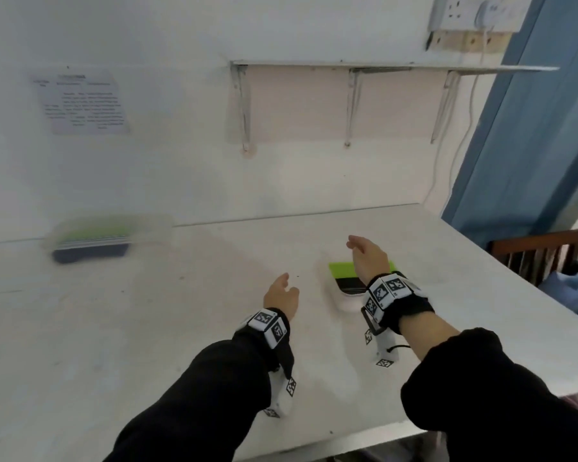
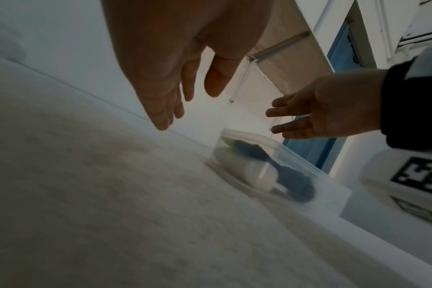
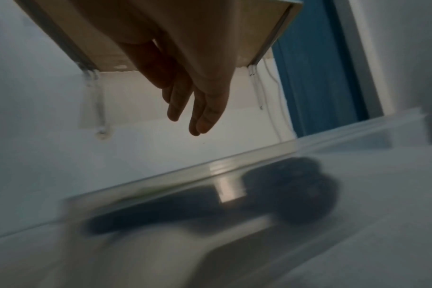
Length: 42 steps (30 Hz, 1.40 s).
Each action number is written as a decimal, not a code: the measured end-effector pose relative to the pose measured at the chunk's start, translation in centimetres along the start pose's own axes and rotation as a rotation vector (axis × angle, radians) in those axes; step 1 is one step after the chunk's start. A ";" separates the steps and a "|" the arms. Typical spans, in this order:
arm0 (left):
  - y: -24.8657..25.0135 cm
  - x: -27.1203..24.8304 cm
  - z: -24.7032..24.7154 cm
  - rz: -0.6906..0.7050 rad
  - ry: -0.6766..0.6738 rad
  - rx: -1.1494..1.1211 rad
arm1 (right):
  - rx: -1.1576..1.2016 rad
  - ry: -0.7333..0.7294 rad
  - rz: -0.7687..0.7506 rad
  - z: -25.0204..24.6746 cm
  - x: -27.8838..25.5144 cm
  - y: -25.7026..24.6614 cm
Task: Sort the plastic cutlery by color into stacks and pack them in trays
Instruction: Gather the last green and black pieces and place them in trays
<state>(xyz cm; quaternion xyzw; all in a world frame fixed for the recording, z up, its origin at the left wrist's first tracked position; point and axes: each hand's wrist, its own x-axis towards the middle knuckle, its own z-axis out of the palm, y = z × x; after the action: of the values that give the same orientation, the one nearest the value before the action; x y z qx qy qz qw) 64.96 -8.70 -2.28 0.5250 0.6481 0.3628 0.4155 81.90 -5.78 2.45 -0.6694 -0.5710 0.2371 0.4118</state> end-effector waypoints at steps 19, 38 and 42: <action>3.3 2.6 9.0 -0.103 0.042 0.193 | -0.213 -0.098 0.489 -14.5 8.1 15.2; 1.1 4.5 4.0 -0.136 0.132 0.338 | -0.183 -0.229 0.443 -8.6 8.1 12.1; -0.6 4.7 -0.1 -0.152 0.166 0.367 | -0.200 -0.274 0.438 -4.4 7.5 10.6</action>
<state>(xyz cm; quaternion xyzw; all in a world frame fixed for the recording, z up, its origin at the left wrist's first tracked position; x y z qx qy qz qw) 64.11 -4.18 -3.55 0.5098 0.7730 0.2484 0.2845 93.13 0.06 -2.74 -0.7761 -0.4835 0.3510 0.2016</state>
